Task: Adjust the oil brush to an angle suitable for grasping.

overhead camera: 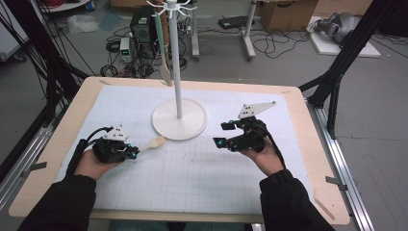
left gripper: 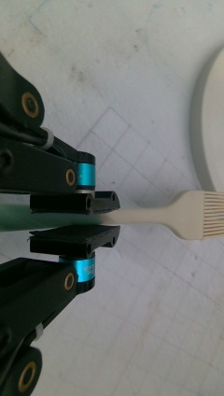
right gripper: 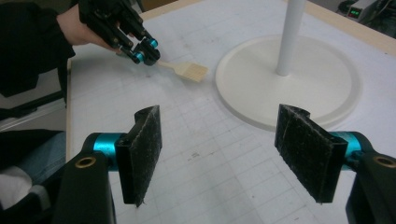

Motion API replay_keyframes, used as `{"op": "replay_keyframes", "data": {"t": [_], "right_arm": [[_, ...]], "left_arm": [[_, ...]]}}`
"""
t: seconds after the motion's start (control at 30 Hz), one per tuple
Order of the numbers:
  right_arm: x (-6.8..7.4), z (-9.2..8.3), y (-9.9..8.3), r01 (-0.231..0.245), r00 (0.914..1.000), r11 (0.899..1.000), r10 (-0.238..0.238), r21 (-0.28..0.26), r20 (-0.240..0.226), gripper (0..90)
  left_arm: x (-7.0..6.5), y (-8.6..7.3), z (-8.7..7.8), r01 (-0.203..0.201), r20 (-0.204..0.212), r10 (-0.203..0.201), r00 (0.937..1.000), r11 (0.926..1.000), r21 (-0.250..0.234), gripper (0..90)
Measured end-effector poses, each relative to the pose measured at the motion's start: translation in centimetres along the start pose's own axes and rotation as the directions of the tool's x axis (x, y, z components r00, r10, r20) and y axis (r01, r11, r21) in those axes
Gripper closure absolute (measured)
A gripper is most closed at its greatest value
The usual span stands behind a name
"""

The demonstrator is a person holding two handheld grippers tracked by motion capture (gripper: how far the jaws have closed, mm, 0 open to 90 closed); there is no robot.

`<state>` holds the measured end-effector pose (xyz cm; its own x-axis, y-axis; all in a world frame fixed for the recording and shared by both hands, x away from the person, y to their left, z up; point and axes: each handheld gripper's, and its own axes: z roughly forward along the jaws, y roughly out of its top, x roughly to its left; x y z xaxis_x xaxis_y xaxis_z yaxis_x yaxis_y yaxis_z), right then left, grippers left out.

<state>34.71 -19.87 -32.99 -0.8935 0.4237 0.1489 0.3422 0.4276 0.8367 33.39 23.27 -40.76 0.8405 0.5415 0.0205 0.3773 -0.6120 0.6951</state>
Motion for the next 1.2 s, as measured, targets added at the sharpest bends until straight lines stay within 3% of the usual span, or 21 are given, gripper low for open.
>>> {"op": "replay_keyframes", "data": {"t": [0.43, 0.7, 1.2], "right_arm": [[0.5, 0.6, 1.7, 0.07, 0.9968, 0.997, -0.068, 0.029, -0.04, 26.2], [0.7, 1.7, 2.5, 0.106, 0.9921, 0.993, -0.102, 0.055, -0.073, 25.2], [1.0, 4.4, 2.2, 0.146, 0.9841, 0.984, -0.134, 0.1, -0.117, 26.1]], "left_arm": [[-1.5, 3.1, -0.6, -0.089, 0.077, 0.091, 0.9929, 0.9958, -0.021, 81.7], [-2.5, 5.2, -0.8, -0.137, 0.116, 0.141, 0.9833, 0.9897, -0.044, 81.7], [-4.1, 7.2, -0.5, -0.19, 0.174, 0.198, 0.9646, 0.9798, -0.061, 81.6]]}}
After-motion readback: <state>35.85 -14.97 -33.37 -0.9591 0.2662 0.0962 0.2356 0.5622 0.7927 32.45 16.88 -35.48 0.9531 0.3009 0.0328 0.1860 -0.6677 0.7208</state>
